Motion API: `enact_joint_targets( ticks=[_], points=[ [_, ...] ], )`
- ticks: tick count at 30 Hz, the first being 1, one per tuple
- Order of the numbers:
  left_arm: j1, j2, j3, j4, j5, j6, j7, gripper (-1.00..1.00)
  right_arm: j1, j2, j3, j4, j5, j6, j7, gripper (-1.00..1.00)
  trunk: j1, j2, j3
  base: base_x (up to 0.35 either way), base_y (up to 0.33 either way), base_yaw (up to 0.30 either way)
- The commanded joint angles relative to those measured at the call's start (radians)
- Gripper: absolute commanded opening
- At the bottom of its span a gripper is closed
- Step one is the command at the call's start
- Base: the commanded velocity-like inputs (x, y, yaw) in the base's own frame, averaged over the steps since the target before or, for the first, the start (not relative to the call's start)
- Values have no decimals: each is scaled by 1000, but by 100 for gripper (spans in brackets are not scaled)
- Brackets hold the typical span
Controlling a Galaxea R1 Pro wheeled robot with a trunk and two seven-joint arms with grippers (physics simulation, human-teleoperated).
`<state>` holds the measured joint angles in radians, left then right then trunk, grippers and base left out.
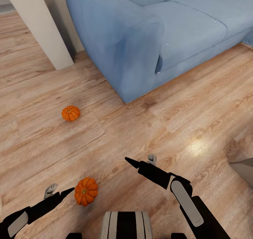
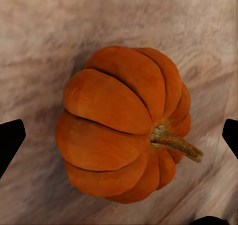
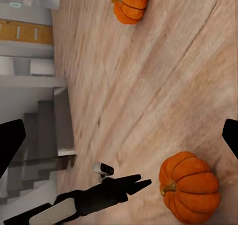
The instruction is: Place each of the two pumpkins and all three candles from the living room inside a cabinet in the living room (use any cabinet), then make sure every cabinet is closed, and position the cauldron so it is next to a table in the living room.
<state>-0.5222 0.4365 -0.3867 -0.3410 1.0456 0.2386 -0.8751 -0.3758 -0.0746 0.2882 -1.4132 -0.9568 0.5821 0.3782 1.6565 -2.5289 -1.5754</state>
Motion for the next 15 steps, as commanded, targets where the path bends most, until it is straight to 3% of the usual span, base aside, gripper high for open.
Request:
enact_joint_targets(
  ticks=[1, 15],
  points=[
    [-1, 0, -4, -8, 10, 10, 8, 100, 0, -1, 1, 0, -5, 4, -1, 100, 0, 0, -5, 0, 0, 0],
    [0, -4, -4, -24, 11, 9, 35, 100, -1, -1, 2, 3, -5, 4, -8, 100, 4, -3, -39, 0, 0, 0]
  ],
)
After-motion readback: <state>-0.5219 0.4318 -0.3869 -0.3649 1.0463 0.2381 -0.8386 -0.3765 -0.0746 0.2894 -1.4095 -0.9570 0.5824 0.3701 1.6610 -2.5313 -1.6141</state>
